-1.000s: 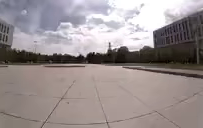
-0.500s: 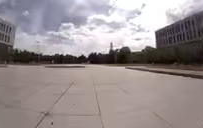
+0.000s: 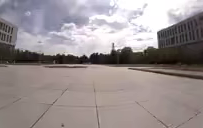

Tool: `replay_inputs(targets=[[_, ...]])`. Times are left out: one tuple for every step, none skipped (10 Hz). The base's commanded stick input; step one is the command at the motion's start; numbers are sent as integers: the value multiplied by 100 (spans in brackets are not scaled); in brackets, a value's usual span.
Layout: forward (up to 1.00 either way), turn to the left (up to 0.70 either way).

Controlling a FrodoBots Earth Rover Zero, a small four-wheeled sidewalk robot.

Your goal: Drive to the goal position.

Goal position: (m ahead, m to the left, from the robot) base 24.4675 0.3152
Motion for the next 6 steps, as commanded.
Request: replay_inputs(targets=[[100,0],[100,0],[100,0],[100,0],[100,0],[100,0]])
